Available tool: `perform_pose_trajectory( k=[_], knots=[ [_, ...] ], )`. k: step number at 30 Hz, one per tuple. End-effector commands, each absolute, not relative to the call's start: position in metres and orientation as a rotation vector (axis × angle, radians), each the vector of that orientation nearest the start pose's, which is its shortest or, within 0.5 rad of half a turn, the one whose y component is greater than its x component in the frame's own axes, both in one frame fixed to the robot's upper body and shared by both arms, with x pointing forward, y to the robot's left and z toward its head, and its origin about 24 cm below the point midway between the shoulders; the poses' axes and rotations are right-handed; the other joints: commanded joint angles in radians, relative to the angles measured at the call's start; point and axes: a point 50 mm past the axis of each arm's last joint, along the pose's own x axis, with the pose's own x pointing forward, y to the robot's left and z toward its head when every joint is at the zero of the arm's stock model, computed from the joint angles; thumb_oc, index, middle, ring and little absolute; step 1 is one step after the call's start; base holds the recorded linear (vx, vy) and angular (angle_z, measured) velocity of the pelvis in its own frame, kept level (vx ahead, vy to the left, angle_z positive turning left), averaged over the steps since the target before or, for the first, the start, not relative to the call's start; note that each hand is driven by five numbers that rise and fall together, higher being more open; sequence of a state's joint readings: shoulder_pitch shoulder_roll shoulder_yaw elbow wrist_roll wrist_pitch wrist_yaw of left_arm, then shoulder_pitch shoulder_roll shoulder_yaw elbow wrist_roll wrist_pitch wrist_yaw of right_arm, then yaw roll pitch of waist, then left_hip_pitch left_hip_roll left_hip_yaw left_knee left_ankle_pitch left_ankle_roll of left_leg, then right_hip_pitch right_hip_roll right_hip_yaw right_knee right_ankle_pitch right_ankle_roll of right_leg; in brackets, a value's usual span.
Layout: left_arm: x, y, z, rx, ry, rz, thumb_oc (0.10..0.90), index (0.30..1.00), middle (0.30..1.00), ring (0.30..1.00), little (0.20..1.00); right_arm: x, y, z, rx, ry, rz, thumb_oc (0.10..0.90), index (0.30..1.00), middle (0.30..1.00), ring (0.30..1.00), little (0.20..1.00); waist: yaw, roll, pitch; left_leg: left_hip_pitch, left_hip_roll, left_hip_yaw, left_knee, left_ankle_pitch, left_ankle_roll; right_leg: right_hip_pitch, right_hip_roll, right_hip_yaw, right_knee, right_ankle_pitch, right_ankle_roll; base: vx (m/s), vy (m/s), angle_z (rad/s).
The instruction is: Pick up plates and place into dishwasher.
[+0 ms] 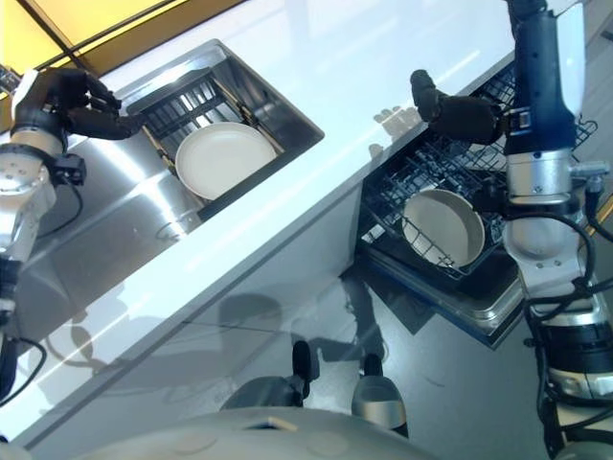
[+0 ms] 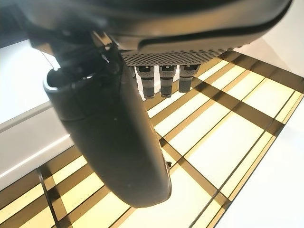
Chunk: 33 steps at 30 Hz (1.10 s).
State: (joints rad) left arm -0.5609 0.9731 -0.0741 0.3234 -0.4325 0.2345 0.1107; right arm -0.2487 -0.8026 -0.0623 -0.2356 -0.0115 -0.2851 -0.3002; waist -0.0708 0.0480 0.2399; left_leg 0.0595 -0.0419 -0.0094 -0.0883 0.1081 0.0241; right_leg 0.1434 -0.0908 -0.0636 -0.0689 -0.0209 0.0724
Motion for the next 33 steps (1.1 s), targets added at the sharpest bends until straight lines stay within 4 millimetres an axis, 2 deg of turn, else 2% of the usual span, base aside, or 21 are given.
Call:
perform_pose_trajectory(
  k=[1,3,12,18,22,25,29,33],
  knots=[
    [0.311,0.334,0.265,0.571,-0.295,0.345,0.298,0.469,0.469,0.469,0.398,0.239,-0.221,0.262,-0.679,-1.054,-0.104,0.8,0.9,0.9,0.9,0.9,0.001,0.012,-0.197,0.034,-0.044,0.003,0.004,-0.099,-0.011,-0.09,0.037,0.029,0.041,0.055,0.023,-0.03,-0.007,-0.02],
    [0.311,0.333,0.265,0.615,-0.288,0.328,0.8,0.9,0.9,0.9,0.9,0.239,-0.221,0.261,-0.677,-1.049,-0.105,0.8,0.9,0.9,0.9,0.9,-0.001,0.013,-0.198,0.033,-0.044,0.007,0.002,-0.098,-0.012,-0.091,0.037,0.029,0.038,0.058,0.025,-0.03,-0.001,-0.03],
    [0.325,0.317,0.256,0.706,-0.173,0.221,0.8,0.9,0.9,0.9,0.9,0.247,-0.211,0.252,-0.638,-0.983,-0.027,0.8,0.9,0.9,0.9,0.9,-0.017,0.017,-0.198,0.031,-0.047,0.02,0.001,-0.096,-0.008,-0.099,0.036,0.044,0.039,0.071,0.032,0.01,-0.004,-0.03],
    [0.338,0.316,0.234,0.616,-0.062,0.216,0.8,0.9,0.9,0.9,0.9,0.253,-0.195,0.241,-0.595,-0.912,0.072,0.8,0.9,0.9,0.9,0.9,-0.041,0.026,-0.187,0.025,-0.052,0.041,0.001,-0.098,0.0,-0.121,0.031,0.064,0.054,0.073,0.036,0.03,-0.003,-0.07],
    [0.344,0.314,0.212,0.545,0.001,0.22,0.8,0.9,0.9,0.9,0.9,0.256,-0.185,0.235,-0.582,-0.883,0.13,0.8,0.9,0.9,0.9,0.9,-0.063,0.044,-0.169,0.018,-0.062,0.058,0.001,-0.101,0.007,-0.146,0.024,0.084,0.07,0.073,0.039,0.04,0.067,-0.15],
    [0.347,0.312,0.19,0.498,0.061,0.236,0.8,0.9,0.9,0.9,0.9,0.257,-0.18,0.232,-0.592,-0.859,0.179,0.8,0.9,0.9,0.9,0.9,-0.089,0.071,-0.146,0.017,-0.076,0.079,0.001,-0.111,0.012,-0.166,0.011,0.103,0.084,0.061,0.046,0.1,0.171,-0.23],
    [0.348,0.311,0.178,0.434,0.094,0.258,0.8,0.9,0.9,0.9,0.9,0.257,-0.178,0.233,-0.603,-0.846,0.201,0.8,0.9,0.9,0.9,0.9,-0.114,0.098,-0.123,0.012,-0.088,0.103,0.004,-0.111,0.017,-0.187,0.004,0.124,0.098,0.055,0.052,0.08,0.14,-0.17],
    [0.349,0.312,0.173,0.419,0.122,0.284,0.8,0.9,0.9,0.9,0.9,0.256,-0.179,0.233,-0.61,-0.841,0.208,0.8,0.9,0.9,0.9,0.9,-0.13,0.114,-0.105,0.003,-0.093,0.12,0.012,-0.111,0.018,-0.206,-0.001,0.139,0.113,0.051,0.055,0.07,0.102,-0.16]
  ],
)
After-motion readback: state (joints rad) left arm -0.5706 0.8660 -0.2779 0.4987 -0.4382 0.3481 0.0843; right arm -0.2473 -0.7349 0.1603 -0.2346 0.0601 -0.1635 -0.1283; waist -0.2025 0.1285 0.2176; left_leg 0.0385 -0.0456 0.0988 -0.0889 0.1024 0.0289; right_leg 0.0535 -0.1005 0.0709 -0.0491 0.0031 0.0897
